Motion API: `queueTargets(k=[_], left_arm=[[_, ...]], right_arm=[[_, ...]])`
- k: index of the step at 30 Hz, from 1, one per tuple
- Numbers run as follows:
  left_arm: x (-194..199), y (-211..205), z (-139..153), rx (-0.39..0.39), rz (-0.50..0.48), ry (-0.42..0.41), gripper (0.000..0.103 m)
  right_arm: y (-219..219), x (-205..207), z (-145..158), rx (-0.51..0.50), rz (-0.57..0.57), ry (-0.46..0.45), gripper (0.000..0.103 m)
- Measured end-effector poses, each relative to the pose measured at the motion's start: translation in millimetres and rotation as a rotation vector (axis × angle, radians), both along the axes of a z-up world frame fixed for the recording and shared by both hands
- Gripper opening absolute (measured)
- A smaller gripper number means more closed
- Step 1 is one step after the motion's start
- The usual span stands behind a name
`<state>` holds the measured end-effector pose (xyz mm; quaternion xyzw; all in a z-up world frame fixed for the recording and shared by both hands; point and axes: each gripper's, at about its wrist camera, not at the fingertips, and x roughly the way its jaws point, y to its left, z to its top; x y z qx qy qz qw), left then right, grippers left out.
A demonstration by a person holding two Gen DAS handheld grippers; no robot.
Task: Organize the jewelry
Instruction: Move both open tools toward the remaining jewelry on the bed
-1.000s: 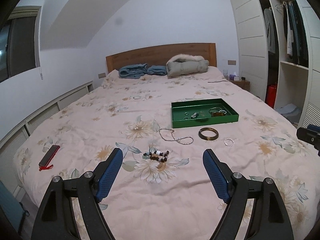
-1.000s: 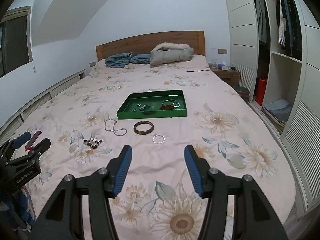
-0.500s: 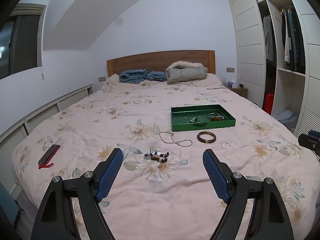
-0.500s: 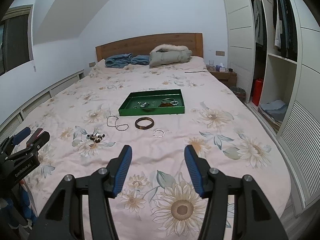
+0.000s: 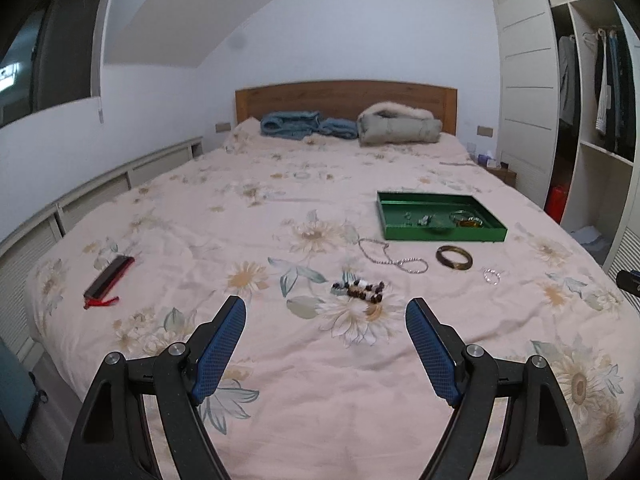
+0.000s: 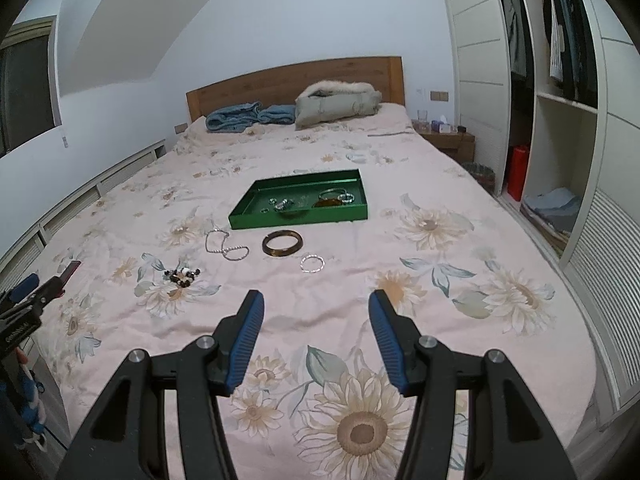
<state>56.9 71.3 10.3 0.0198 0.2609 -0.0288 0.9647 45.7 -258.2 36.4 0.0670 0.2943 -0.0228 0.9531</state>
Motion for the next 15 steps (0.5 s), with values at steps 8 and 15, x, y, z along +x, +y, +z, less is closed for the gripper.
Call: queueTargets(k=[8, 15], left_arm=[[61, -16, -36, -0.022, -0.081, 0.133, 0.082], [126, -46, -76, -0.019, -0.137, 0.248, 0.082]], right_arm=[[-22, 40, -39, 0.054, 0.010, 0.075, 0.053], [-40, 83, -75, 0.088, 0.003, 0.142, 0.053]])
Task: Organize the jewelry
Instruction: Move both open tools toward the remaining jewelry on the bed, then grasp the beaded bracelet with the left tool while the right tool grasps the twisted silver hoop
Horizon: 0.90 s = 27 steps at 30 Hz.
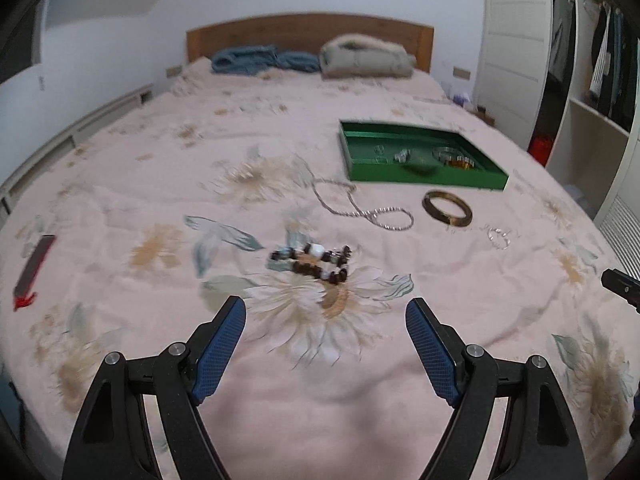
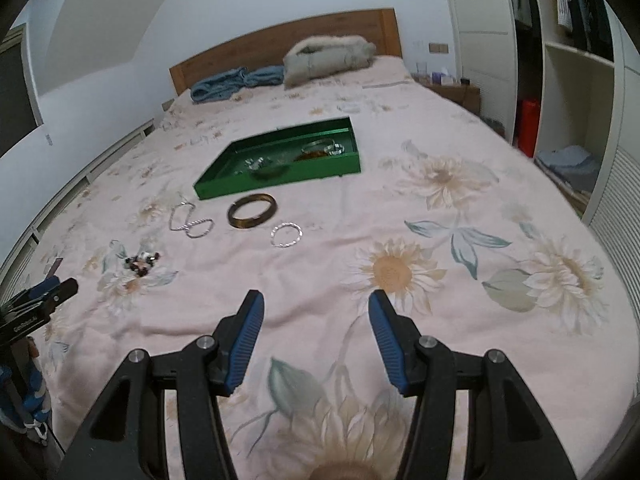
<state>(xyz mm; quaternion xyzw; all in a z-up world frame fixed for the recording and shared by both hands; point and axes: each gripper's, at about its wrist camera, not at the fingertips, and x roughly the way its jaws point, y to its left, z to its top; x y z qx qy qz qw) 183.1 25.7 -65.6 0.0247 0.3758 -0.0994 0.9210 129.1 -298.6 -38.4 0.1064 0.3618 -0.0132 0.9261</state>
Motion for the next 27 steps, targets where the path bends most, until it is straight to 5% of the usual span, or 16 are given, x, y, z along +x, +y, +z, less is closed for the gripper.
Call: queueTargets(k=[5, 11, 25, 27], left_arm=[[50, -11, -31, 0.001, 0.012, 0.090, 0.080], [93, -10, -63, 0.010, 0.054, 0.173, 0.065], [110, -11, -75, 0.016, 0.044, 0.153, 0.046], [111, -12, -75, 0.013, 0.040, 0.152, 0.043]], right_arm=[[-4, 36, -21, 0.012, 0.020, 0.034, 0.053], [-4, 79, -37, 0.005, 0.055, 0.057, 0.053], [5, 159, -66, -0.022, 0.163, 0.141, 0.051], [7, 167, -70, -0.038, 0.177, 0.158, 0.041]])
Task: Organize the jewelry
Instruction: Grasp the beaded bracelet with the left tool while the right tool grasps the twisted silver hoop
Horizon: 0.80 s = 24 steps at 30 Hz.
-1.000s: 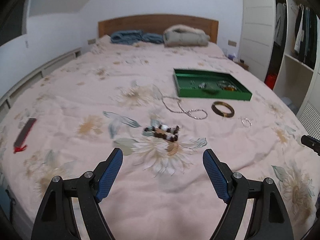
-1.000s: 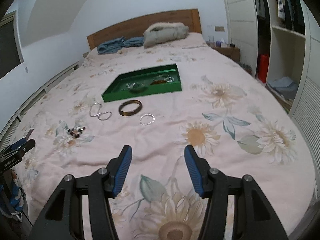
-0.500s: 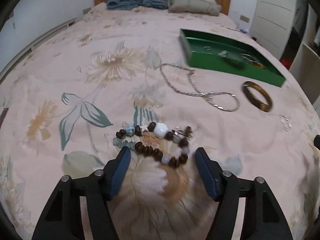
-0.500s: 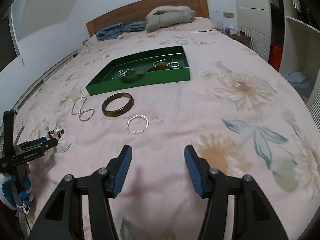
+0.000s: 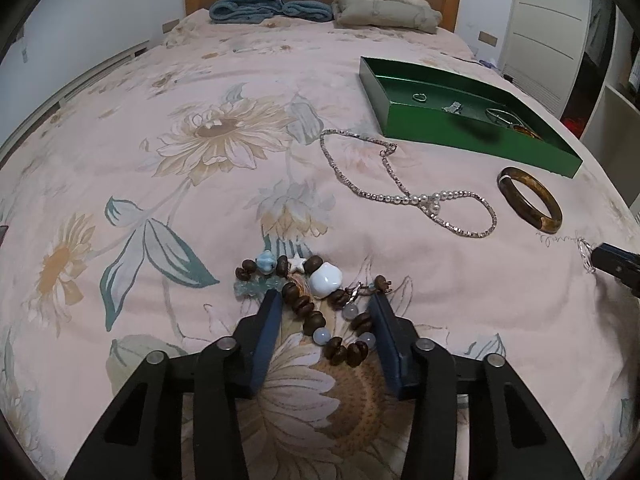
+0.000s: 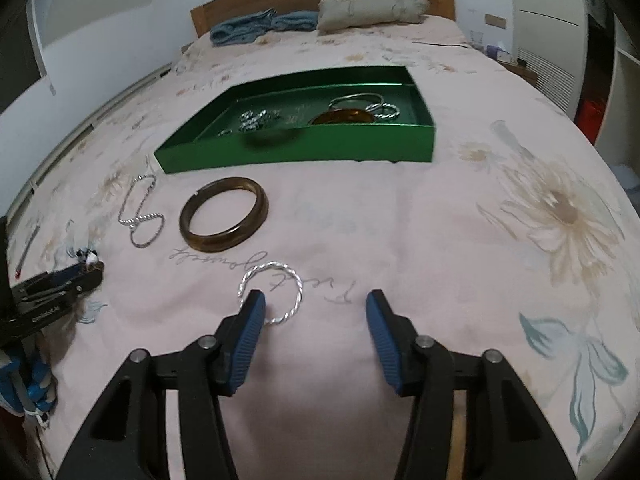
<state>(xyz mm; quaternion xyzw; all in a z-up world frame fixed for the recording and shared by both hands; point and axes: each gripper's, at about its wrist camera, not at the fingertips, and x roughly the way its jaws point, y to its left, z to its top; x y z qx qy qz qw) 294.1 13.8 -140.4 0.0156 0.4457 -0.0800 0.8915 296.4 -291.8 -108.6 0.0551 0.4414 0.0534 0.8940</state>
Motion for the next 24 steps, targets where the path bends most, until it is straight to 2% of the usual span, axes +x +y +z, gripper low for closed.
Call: queueTargets(k=[3, 6, 13, 17, 20, 22, 24], left_arm=[[1, -1, 0, -0.003, -0.004, -0.002, 0.041], [2, 0, -1, -0.011, -0.006, -0.004, 0.040], [1, 0, -2, -0.017, -0.006, -0.012, 0.040], [1, 0, -3, -0.024, -0.006, -0.014, 0.038], [0, -1, -2, -0.030, -0.009, -0.016, 0.027], [1, -1, -2, -0.038, -0.013, -0.012, 0.012], [0, -2, -1, -0.034, -0.015, -0.013, 0.011]], right_arm=[[4, 12, -6, -0.042, 0.025, 0.024, 0.028], [9, 20, -10, -0.070, 0.062, 0.041, 0.023], [41, 37, -20, -0.263, 0.294, 0.132, 0.012], [46, 49, -22, -0.284, 0.396, 0.211, 0.007], [42, 57, -24, -0.251, 0.394, 0.243, 0.005], [40, 56, -24, -0.244, 0.366, 0.226, 0.005], [40, 51, -24, -0.243, 0.330, 0.193, 0.005]])
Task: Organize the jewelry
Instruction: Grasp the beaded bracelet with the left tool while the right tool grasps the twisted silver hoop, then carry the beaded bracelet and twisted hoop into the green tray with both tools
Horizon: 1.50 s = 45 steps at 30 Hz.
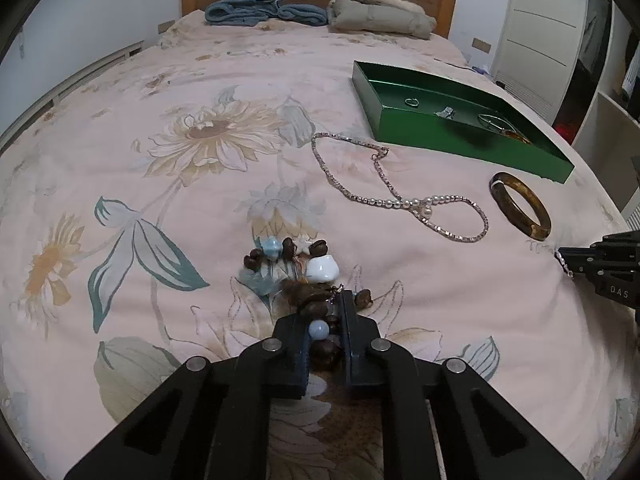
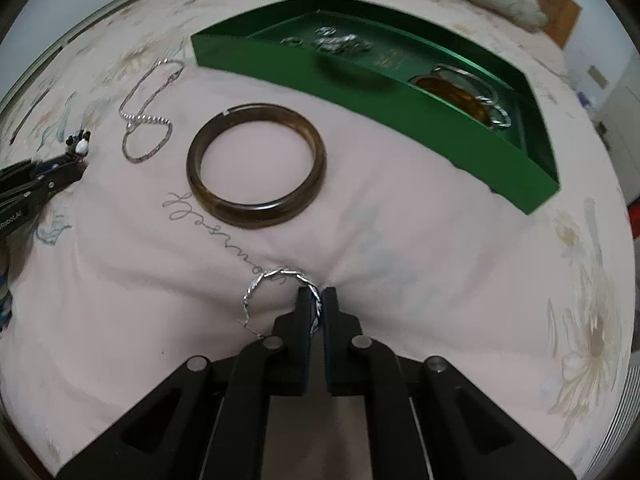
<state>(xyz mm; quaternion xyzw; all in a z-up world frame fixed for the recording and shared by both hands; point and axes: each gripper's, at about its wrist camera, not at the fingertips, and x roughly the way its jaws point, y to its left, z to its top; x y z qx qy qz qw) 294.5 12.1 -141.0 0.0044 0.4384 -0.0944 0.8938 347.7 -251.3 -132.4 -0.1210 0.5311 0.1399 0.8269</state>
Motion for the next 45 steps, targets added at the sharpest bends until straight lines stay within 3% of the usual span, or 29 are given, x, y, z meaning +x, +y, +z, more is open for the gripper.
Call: queueTargets(k=[7, 17, 26, 38, 45], left_arm=[[-12, 0, 19, 0.015, -0.005, -0.039, 0.010], [-57, -6, 78, 0.002, -0.028, -0.145, 0.010], [-116, -23, 124, 0.004, -0.086, -0.234, 0.010], [-180, -42, 149, 0.010, -0.156, -0.305, 0.010], [-195, -50, 163, 0.007, -0.181, -0.345, 0.010]], right_arm=[[-10, -30, 16, 0.089, -0.103, -0.154, 0.004], [-9, -89, 74, 0.217, -0.189, -0.296, 0.004], [-9, -155, 115, 0.272, -0.222, -0.368, 0.005], [-8, -230, 149, 0.308, -0.241, -0.454, 0.005], [-11, -252, 162, 0.321, -0.246, -0.490, 0.005]])
